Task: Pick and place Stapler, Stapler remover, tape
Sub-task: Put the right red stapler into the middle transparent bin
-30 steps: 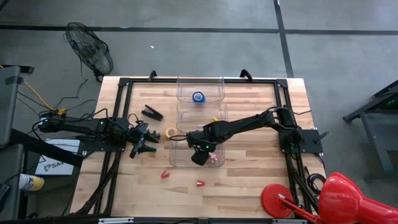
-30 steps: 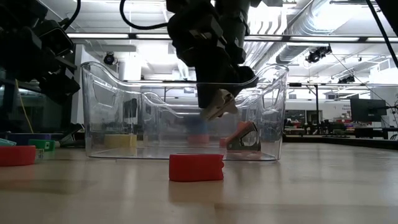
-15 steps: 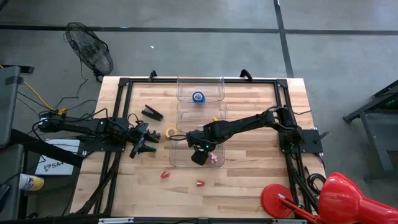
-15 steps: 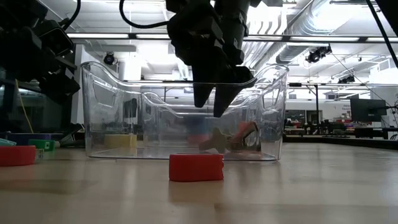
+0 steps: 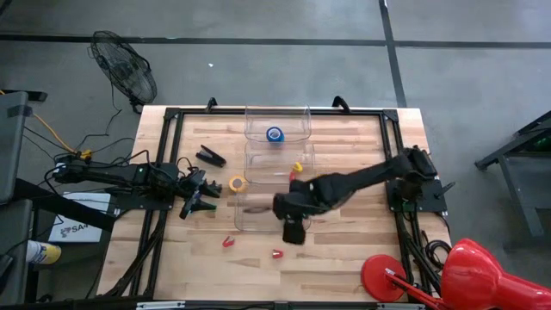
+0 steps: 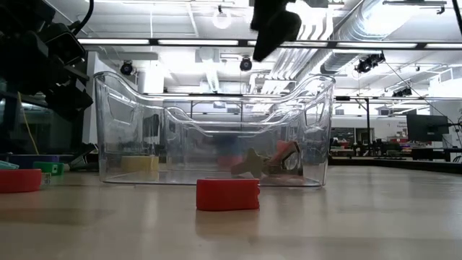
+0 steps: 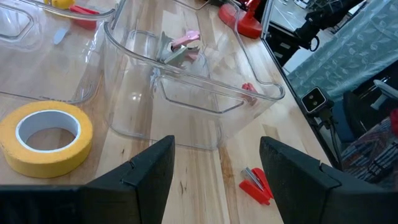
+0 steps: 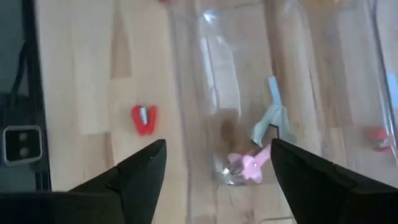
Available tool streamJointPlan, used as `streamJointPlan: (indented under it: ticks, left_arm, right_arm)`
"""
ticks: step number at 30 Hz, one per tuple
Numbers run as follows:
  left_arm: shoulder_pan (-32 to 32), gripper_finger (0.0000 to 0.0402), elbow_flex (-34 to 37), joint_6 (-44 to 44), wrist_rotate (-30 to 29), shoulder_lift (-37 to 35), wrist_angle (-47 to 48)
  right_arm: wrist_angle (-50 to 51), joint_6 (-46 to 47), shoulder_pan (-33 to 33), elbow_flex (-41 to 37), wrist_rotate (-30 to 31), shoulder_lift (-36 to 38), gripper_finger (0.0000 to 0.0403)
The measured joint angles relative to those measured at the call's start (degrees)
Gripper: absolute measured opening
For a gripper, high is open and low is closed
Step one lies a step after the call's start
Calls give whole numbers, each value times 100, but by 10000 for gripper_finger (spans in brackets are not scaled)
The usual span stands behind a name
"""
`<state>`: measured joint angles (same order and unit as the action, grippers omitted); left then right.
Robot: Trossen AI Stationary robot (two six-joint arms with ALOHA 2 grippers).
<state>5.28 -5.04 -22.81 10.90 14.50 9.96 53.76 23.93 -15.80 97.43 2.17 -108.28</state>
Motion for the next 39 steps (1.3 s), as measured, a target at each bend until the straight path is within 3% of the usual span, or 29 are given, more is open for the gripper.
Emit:
streamJointPlan:
  ticks: [10,18,31,39]
  left_arm:
    - [2,231,-1,0,0,-2,2]
    - [2,231,0,-1,0,-2,2]
    - [0,231,-2,-2,0,-2,-1]
    - [0,231,0,0,0,-1,1]
  right_arm:
    - [-472,-626,-891,-317,447,21,279]
    - [-1519,-70,-1338,-835,540,23,279]
    - [-2730,366,-1702,-1209,734,-743,279]
    - [-2877,267,-1618,-1187,1442,-1043,279]
